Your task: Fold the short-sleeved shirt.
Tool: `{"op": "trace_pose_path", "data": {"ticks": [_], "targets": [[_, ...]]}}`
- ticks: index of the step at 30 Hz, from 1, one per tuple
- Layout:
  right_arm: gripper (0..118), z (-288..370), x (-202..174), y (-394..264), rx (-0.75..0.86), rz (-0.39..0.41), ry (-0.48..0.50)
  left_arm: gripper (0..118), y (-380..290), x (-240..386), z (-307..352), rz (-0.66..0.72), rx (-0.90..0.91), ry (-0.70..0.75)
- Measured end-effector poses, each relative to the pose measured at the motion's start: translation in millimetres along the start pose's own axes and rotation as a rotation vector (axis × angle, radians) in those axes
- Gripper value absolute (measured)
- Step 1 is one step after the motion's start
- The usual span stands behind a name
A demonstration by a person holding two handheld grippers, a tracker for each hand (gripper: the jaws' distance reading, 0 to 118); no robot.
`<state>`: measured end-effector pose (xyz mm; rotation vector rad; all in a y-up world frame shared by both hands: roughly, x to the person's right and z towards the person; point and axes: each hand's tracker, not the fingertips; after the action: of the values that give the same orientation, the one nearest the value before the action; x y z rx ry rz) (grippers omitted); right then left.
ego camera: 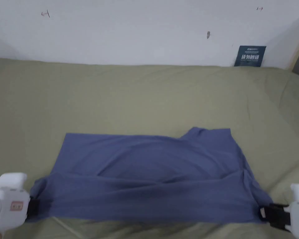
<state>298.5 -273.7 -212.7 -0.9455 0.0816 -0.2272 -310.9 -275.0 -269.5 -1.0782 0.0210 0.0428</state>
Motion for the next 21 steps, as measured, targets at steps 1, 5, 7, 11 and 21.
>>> {"op": "trace_pose_path", "data": {"ticks": [1,5,7,11,21], "targets": [[9,7.6,0.6,-10.6,-0.008,-0.002,0.015,4,-10.9,-2.8,7.8,0.004,-0.008,-0.005],[9,23.9,15.3,-48.3,-0.011,-0.011,0.024,4,-53.1,-12.5,33.6,0.037,-0.012,-0.037],[9,31.1,11.5,-65.2,-0.014,-0.005,0.014,4,-71.4,-11.9,42.1,0.04,-0.013,-0.037],[9,36.2,8.6,-83.5,-0.03,0.004,0.01,4,-90.4,-13.0,48.6,0.044,-0.021,-0.043],[116,45.8,4.9,-60.0,0.032,-0.002,-0.019,118,-71.4,-25.0,59.9,0.063,0.069,-0.044]]}}
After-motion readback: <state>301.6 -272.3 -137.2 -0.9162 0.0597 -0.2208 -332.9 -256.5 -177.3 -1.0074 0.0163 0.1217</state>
